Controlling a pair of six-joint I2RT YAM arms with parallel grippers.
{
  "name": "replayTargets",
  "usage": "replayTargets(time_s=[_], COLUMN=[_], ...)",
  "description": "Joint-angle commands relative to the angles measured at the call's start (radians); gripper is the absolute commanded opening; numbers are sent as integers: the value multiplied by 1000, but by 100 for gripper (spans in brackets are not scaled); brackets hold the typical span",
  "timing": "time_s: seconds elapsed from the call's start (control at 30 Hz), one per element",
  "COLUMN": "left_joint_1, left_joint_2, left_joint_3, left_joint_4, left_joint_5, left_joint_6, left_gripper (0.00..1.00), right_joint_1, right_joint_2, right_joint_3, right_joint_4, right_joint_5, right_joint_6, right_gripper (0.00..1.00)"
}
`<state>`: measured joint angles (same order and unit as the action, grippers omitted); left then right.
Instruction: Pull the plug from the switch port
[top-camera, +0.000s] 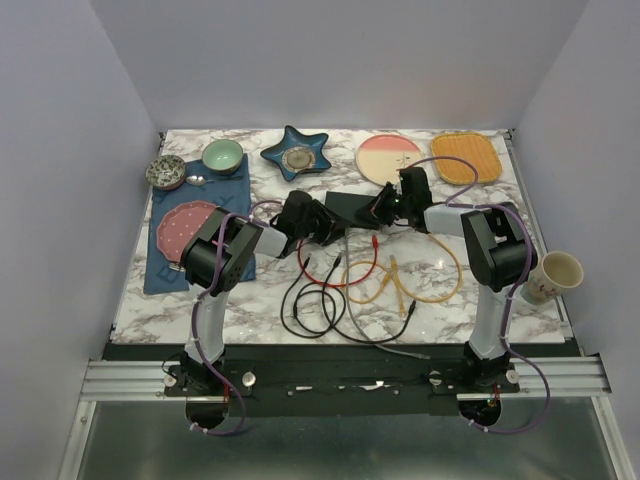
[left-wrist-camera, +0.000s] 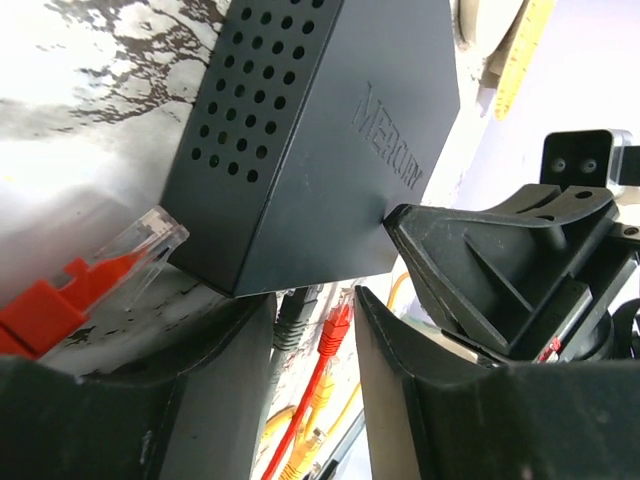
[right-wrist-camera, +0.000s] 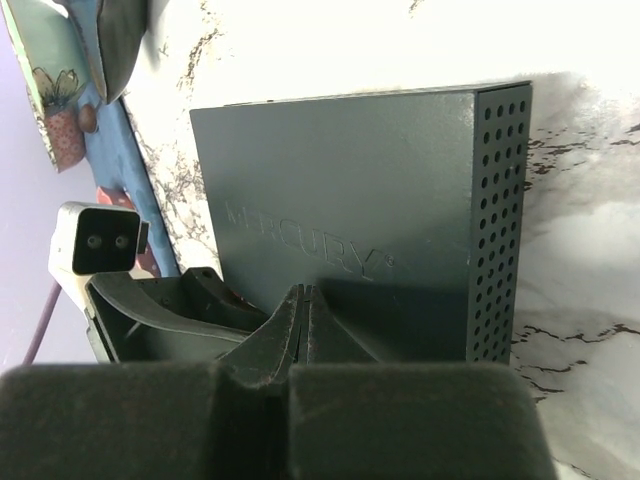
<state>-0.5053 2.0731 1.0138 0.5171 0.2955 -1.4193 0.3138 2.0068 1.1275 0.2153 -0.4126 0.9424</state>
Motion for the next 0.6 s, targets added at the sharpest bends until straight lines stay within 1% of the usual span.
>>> replayTargets(time_s=[0.0,0.17,0.3,0.47,0.57], left_joint_1=[1,1,1,1,1], left_joint_2=[38,50,54,58,58], left_joint_3=[-3,-7,-3,-4,-14], left_joint_4=[-184,-164,-163,-149,-129], left_joint_5=[-93,-85,-79,-73,-70], left_joint_6=[30,22,26,25,19], left_gripper=[47,41,33,27,22], right_joint_1=[2,2,1,2,1], right_joint_2=[41,43,46,47,47], right_joint_3=[-11,-9,-11,-14,-18], right_joint_4=[-31,-31,-31,-30,-27], right_joint_5=[17,17,14,15,15], right_joint_6=[-5,-7,-7,-5,-5], right_gripper=[1,1,1,1,1])
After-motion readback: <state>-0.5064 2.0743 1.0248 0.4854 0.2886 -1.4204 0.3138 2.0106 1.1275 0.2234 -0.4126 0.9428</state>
